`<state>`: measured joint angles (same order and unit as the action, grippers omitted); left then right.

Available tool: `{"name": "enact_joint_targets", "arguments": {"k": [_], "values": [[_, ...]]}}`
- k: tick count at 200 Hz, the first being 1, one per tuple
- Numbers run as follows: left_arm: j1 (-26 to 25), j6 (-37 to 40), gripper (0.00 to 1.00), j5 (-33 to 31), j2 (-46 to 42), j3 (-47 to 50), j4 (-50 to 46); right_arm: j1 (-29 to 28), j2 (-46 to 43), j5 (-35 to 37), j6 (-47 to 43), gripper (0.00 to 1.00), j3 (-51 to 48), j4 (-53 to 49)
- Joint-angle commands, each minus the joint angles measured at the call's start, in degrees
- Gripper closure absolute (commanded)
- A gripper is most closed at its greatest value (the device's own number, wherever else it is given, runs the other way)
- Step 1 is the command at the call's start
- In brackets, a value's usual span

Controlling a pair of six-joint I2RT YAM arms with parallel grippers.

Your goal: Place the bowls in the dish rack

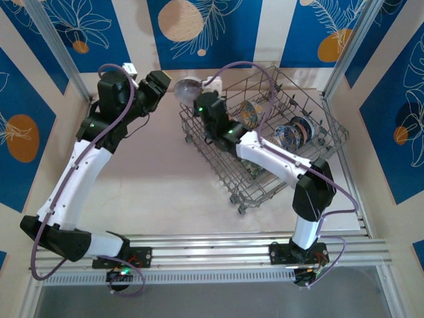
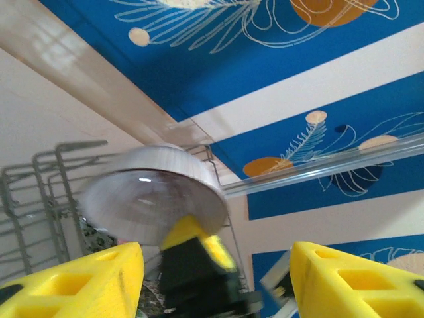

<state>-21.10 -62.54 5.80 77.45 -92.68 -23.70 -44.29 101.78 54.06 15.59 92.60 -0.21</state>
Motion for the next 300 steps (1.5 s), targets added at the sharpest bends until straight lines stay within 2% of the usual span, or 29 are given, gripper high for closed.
{"name": "enact_joint_targets", "arguments": {"k": [1, 33, 83, 137, 177, 205, 300], "values": [[2.3, 3.8, 0.34, 4.0, -0.2, -0.9, -0.8, 4.6, -3.4, 1.1, 1.0, 1.00, 4.0, -1.4], [3.6, 8.7, 0.27, 7.0, 1.5, -1.9, -3.8, 11.8, -3.8, 1.6, -2.5, 1.00, 4.1, -2.9], [5.2, 13.5, 0.26, 12.2, 3.9, 3.7, -4.7, 24.8, -4.4, 0.1, -4.9, 1.00, 0.4, -7.5], [5.2, 17.2, 0.25, 16.8, 8.1, 5.8, -3.9, 32.5, 1.3, 0.7, -14.1, 1.00, -0.5, -5.0], [5.3, 19.3, 0.24, 18.2, 10.0, 5.8, -4.6, 35.3, 4.7, 0.9, -16.2, 1.00, 0.0, -4.7], [5.3, 20.3, 0.24, 18.4, 10.7, 5.9, -5.6, 34.9, 6.6, 1.2, -19.3, 1.00, -0.4, -3.6], [5.3, 20.1, 0.23, 18.6, 10.0, 8.4, -5.1, 35.1, 11.3, 4.4, -21.4, 1.00, 1.4, -2.2]]}}
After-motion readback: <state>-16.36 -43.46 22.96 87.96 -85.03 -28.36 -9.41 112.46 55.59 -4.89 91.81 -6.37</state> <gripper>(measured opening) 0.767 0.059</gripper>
